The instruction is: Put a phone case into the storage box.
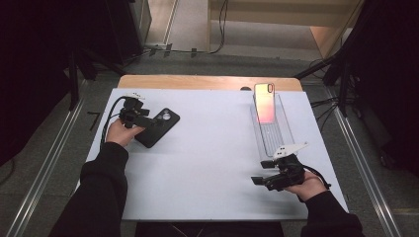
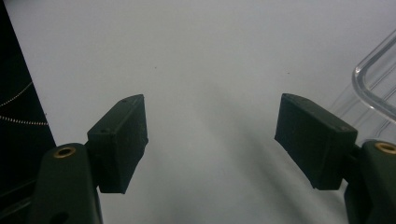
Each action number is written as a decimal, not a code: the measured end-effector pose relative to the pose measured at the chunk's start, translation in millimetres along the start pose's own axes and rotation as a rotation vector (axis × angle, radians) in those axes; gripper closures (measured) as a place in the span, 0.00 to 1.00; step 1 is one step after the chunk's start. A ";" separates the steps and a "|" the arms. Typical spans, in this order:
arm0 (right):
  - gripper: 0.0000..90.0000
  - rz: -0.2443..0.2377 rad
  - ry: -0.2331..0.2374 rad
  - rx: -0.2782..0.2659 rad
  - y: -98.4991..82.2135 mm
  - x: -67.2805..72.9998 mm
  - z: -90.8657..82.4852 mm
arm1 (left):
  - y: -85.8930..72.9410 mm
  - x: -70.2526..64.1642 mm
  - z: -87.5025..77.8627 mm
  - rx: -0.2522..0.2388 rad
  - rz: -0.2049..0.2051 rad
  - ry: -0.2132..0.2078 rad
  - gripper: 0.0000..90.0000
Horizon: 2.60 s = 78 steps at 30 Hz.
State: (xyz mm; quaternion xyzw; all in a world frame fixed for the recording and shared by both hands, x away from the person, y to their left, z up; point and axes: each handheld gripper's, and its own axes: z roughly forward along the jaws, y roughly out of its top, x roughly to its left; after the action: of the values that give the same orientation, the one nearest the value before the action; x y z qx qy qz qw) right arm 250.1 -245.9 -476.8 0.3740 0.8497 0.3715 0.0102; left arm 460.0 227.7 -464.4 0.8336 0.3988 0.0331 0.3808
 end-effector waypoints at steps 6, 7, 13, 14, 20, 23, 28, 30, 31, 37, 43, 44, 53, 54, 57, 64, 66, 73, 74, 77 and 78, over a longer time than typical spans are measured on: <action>0.26 0.000 0.000 -0.003 -0.1 -0.1 -0.1 | -2.1 -1.4 4.8 0.025 0.022 0.018 0.03; 0.26 -0.001 0.000 -0.003 -0.1 -0.1 -0.2 | -2.5 -1.4 5.3 0.022 0.024 0.020 0.03; 0.26 -0.004 0.000 -0.002 -0.3 0.0 -0.2 | -5.3 -1.7 11.9 0.042 0.030 0.037 0.03; 0.26 -0.004 0.001 -0.002 -0.3 0.0 -0.1 | -5.8 -2.5 13.4 0.047 0.031 0.039 0.03; 0.26 -0.003 0.002 -0.001 -0.3 0.4 -0.2 | -10.8 -2.4 18.8 0.047 0.049 0.063 0.03; 0.26 -0.003 0.002 -0.001 -0.3 0.3 -0.2 | -14.1 -2.6 21.5 0.062 0.055 0.079 0.03; 0.26 -0.004 0.003 0.000 -0.2 0.5 0.2 | -20.6 0.2 24.1 0.064 0.061 0.096 0.03; 0.26 -0.004 0.003 -0.001 -0.2 0.5 0.2 | -22.3 0.2 23.8 0.052 0.065 0.099 0.04; 0.26 -0.004 0.002 -0.001 -0.2 0.4 0.2 | -22.4 0.1 23.9 0.050 0.060 0.099 0.04; 0.26 -0.003 0.002 0.000 -0.1 0.8 0.4 | -21.4 -3.3 26.5 0.066 0.081 0.132 0.04; 0.26 -0.002 0.001 0.002 -0.1 1.0 0.4 | -21.1 -8.5 29.3 0.084 0.110 0.182 0.06; 0.26 -0.002 0.001 0.002 -0.1 1.0 0.4 | -21.2 -8.8 29.5 0.082 0.107 0.185 0.07; 0.26 -0.007 0.002 0.003 -0.1 0.9 0.6 | -22.7 -16.0 34.3 0.095 0.149 0.244 0.07; 0.26 -0.008 0.002 0.003 -0.1 0.9 0.7 | -22.8 -16.0 34.2 0.094 0.149 0.245 0.07; 0.26 -0.008 0.001 0.004 -0.1 0.9 0.8 | -23.6 -16.4 33.9 0.089 0.146 0.250 0.07; 0.26 -0.007 -0.001 0.006 0.0 1.2 1.3 | -26.6 -16.8 31.7 0.057 0.133 0.261 0.15; 0.26 -0.008 -0.001 0.006 -0.1 1.1 1.3 | -26.6 -16.9 31.6 0.057 0.132 0.263 0.16; 0.26 -0.008 0.000 0.007 -0.2 1.2 1.2 | -26.5 -16.8 30.9 0.056 0.128 0.263 0.17; 0.26 -0.008 0.001 0.006 -0.1 1.0 1.4 | -26.2 -16.9 30.8 0.059 0.127 0.263 0.17; 0.26 -0.007 0.001 0.006 -0.1 1.0 1.5 | -25.8 -16.8 30.6 0.059 0.126 0.264 0.18; 0.26 -0.007 0.000 0.006 -0.1 1.2 1.5 | -25.7 -16.8 30.6 0.058 0.123 0.263 0.18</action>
State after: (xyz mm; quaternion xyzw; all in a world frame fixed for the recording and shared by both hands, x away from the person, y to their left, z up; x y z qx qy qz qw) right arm 249.7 -244.2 -477.7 0.3710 0.8522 0.3689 0.0103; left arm 443.1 207.5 -498.9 0.8555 0.3942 0.1539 0.2985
